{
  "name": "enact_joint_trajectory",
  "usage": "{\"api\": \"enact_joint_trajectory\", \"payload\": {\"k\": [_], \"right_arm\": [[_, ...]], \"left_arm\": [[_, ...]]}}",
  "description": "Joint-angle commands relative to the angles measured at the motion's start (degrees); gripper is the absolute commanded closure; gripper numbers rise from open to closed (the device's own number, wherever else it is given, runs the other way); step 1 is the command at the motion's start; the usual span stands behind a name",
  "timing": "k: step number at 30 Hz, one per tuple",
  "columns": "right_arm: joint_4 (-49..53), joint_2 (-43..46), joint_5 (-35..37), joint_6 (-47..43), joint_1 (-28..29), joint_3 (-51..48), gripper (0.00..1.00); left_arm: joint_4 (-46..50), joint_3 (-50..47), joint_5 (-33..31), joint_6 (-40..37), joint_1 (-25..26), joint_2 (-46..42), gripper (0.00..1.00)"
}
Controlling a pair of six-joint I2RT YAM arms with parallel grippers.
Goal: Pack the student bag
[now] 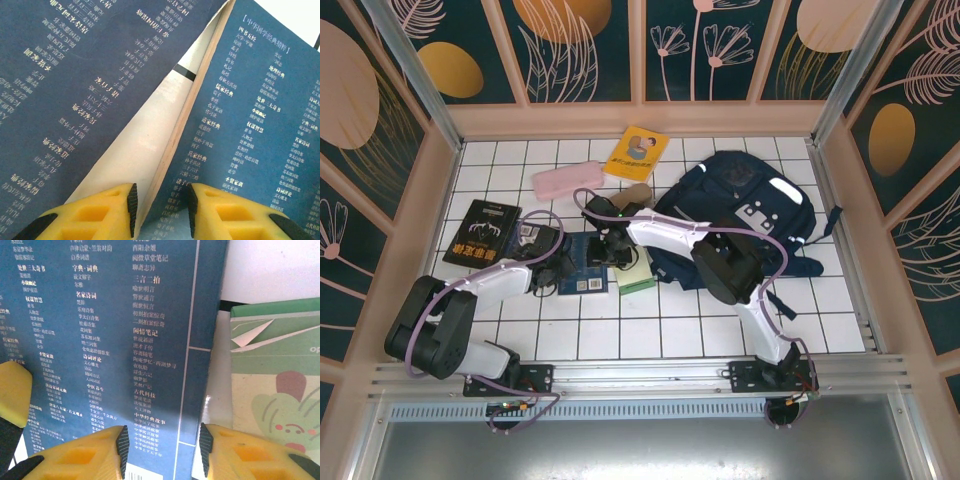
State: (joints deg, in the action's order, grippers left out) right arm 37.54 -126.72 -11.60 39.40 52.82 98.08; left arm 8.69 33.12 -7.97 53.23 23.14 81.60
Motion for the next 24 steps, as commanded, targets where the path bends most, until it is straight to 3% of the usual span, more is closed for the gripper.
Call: {"api": "enact_joint_trajectory", "payload": {"k": [1, 8, 18, 24], "right_arm": [[3.4, -1.2, 2.6, 0.6, -0.5, -2.0, 0.54], [1.5, -2.5, 1.7, 0.3, -0.7, -2.7, 0.54], [-15.2, 1.0, -14.4, 1.7, -2.5, -6.6, 0.54], [-8.3, 1.3, -7.6, 0.9, -1.7, -2.7, 0.54]], "left_arm": [[5.6, -2.5, 0.1, -0.6, -0.5, 0.6, 0.66], [4.2, -3.5, 2.3, -1.0, -0.5, 0.1, 0.68], [-0.2, -5.9, 7.9, -0.1, -0.4, 1.5, 0.73], [0.9, -5.5, 7.5, 0.0, -0.5, 0.1, 0.73]]}}
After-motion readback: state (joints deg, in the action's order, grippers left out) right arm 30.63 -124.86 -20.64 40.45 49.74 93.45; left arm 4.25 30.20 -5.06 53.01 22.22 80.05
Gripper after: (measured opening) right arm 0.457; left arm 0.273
